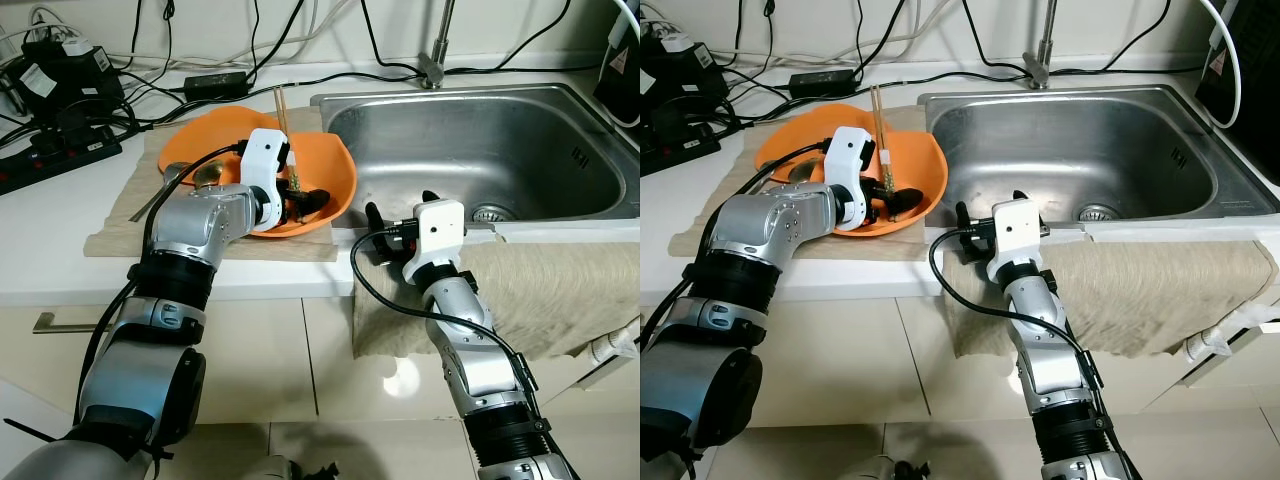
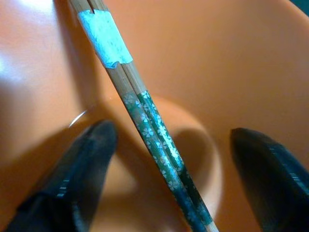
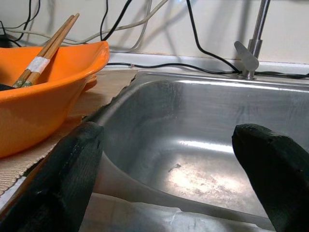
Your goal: Kitchen organization
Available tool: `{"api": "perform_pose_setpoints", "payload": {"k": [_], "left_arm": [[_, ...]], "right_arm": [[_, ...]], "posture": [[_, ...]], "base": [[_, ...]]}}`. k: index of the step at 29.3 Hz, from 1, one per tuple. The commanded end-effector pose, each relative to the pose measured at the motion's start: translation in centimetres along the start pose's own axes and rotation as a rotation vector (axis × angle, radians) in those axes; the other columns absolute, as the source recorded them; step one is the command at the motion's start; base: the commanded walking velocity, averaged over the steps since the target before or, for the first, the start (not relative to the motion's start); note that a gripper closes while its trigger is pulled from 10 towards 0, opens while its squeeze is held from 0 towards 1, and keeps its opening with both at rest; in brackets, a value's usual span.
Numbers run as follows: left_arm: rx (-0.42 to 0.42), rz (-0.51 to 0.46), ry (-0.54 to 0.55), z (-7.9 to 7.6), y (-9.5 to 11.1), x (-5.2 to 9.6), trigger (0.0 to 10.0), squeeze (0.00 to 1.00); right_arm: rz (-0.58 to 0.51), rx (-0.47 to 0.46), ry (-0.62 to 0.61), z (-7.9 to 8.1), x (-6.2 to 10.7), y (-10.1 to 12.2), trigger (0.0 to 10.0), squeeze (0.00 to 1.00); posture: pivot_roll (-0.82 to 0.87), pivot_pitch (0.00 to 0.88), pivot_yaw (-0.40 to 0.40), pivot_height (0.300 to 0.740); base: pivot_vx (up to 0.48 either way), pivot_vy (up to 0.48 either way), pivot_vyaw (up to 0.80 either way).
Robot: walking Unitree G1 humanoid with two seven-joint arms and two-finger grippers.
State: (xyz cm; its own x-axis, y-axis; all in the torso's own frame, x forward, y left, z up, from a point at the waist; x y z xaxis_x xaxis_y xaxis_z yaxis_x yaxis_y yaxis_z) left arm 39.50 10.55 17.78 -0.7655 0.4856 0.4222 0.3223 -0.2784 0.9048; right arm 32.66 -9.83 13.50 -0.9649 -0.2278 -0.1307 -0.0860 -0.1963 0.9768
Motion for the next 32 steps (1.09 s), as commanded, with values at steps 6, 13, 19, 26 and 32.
{"api": "perform_pose_setpoints", "payload": {"k": [6,13,19,26,32], "left_arm": [[-0.089,-0.035,0.025,0.33,0.77,-0.06,0.0,0.0],[-0.131,-0.058,0.009,0.21,1.28,0.1,0.0,0.0],[-0.053,-0.051,-0.021,0.02,0.99,-0.04,0.0,0.0],[-0.006,-0.047,-0.038,-0.04,0.9,-0.09,0.0,0.0],[-0.031,-0.064,-0.041,-0.04,1.18,-0.04,0.0,0.0]], "right_arm": [[0.08,-0.008,-0.012,-0.09,0.56,-1.82,10.0,0.0],[0.088,-0.017,-0.021,-0.25,0.65,-2.02,10.0,0.0],[0.091,-0.019,-0.021,-0.23,0.69,-2.11,10.0,0.0],[0.093,-0.018,-0.023,-0.29,0.72,-2.17,10.0,0.0],[0.096,-0.017,-0.024,-0.33,0.77,-2.23,10.0,0.0]], "posture": [[0.09,0.0,0.085,0.74],[0.09,0.0,0.086,0.74],[0.08,0.0,0.087,0.74],[0.08,0.0,0.089,0.74],[0.08,0.0,0.089,0.74]], "base": [[0.0,0.0,0.0],[0.0,0.0,0.0],[0.0,0.0,0.0],[0.0,0.0,0.0],[0.0,0.0,0.0]]}}
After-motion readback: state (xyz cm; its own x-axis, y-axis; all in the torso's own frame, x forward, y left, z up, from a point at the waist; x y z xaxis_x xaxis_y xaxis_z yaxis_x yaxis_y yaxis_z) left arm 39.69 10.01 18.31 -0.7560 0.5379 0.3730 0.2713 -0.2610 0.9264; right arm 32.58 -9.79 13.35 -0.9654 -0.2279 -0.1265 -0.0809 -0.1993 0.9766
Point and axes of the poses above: a point about 5 cm out from each wrist's last joint towards the gripper, its own x axis pointing back from the gripper into the wrist, its own y axis along the axis of the wrist's last joint, z = x × y, the point moved 2 cm from there along -x, pointing out of the wrist towards the gripper, and after that the axes turned 15 degrees about -x, right-handed, at the moved point
